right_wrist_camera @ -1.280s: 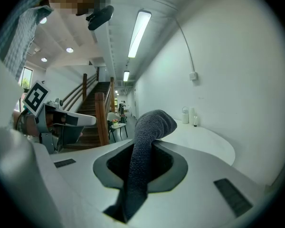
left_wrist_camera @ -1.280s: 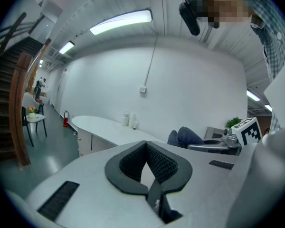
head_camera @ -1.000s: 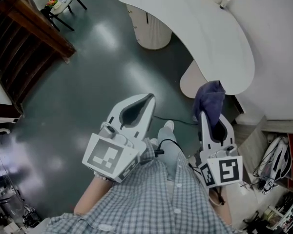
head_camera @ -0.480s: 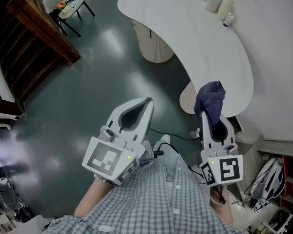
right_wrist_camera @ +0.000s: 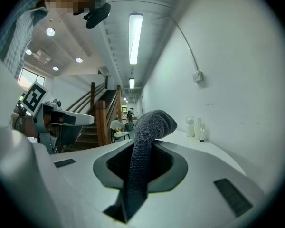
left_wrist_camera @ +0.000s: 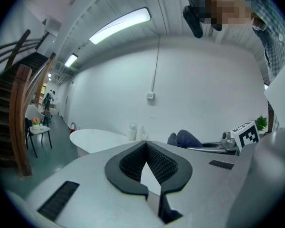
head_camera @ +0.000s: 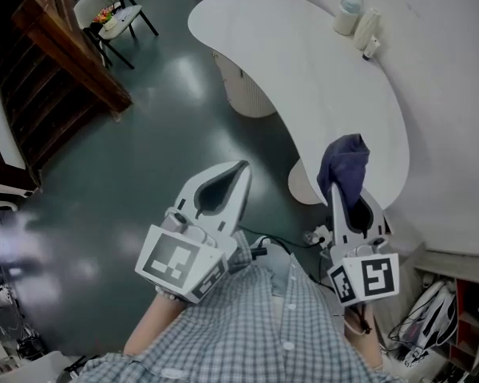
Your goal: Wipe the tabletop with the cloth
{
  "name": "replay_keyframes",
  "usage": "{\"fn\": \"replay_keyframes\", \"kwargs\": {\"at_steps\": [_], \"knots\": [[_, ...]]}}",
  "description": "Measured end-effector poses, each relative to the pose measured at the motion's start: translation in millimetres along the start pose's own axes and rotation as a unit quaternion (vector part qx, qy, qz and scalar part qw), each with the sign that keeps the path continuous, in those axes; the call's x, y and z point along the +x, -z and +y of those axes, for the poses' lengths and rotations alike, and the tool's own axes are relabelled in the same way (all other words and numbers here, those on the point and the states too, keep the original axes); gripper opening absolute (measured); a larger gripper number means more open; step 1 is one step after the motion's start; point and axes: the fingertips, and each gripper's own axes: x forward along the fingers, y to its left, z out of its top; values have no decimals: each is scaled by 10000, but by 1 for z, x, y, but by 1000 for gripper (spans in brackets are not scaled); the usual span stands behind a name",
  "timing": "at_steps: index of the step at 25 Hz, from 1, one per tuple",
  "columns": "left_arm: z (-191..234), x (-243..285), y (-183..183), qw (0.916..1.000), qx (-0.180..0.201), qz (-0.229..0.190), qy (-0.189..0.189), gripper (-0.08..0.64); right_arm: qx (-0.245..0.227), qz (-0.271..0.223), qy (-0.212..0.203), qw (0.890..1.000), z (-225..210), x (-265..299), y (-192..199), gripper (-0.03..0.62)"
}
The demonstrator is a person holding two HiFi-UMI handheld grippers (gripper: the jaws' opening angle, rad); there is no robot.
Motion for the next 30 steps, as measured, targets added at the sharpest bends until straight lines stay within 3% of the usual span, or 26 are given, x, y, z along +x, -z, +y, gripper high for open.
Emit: {"fn": "replay_keyframes", "kwargs": {"at_steps": [11,23,26,30], "knots": [[-20,40,0,9990,186,209,337,5,51,19,292,9996,-32,-4,10,52],[-36,108,-1,9844,428,400,1658,5,236,46,1308,9911,-67,2,18,52],[-29,133,-5,9775,521,458,1990,5,312,86,1558,9873,-74,19,19,52],[-6,166,-8,9732,400,700,2152,5,454,214,1701,9841,-79,55,24,52]]}}
